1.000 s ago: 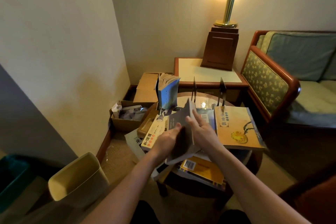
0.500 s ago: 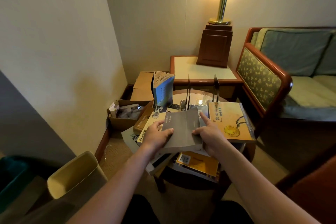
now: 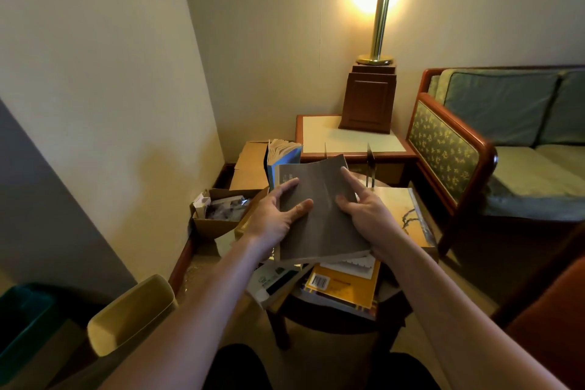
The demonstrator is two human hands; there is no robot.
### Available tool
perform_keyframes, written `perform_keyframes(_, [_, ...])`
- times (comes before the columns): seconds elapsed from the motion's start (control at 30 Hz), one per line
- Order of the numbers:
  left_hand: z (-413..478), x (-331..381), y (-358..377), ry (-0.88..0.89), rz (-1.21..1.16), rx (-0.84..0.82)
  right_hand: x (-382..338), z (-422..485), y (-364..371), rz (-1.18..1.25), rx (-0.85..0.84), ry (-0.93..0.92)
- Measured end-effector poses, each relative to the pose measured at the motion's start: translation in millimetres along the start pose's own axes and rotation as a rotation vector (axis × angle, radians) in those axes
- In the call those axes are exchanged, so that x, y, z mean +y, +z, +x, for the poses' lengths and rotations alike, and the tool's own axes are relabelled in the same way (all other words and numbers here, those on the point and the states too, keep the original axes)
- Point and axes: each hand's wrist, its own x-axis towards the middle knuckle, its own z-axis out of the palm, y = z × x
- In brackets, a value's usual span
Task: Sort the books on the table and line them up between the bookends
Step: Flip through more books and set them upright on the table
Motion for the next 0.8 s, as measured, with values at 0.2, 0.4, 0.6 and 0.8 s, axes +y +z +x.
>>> perform_keyframes(0.2, [-16, 13, 10, -0.026, -0.519, -0.115, 0, -20, -8, 0.273, 0.020, -0.006])
perform_keyframes(0.4, [-25, 30, 12, 0.067, -0.307, -0.098, -8, -26, -15, 0.210, 0.064, -0.031])
perform_keyframes(0.6, [-37, 27, 20, 0.011, -0.449, -0.218, -17, -26, -21, 0.306, 0.116, -0.029])
perform_keyframes(0.8, [-40, 30, 18, -0.047, -0.587, -0.227, -13, -32, -19, 0.416, 0.010, 0.041])
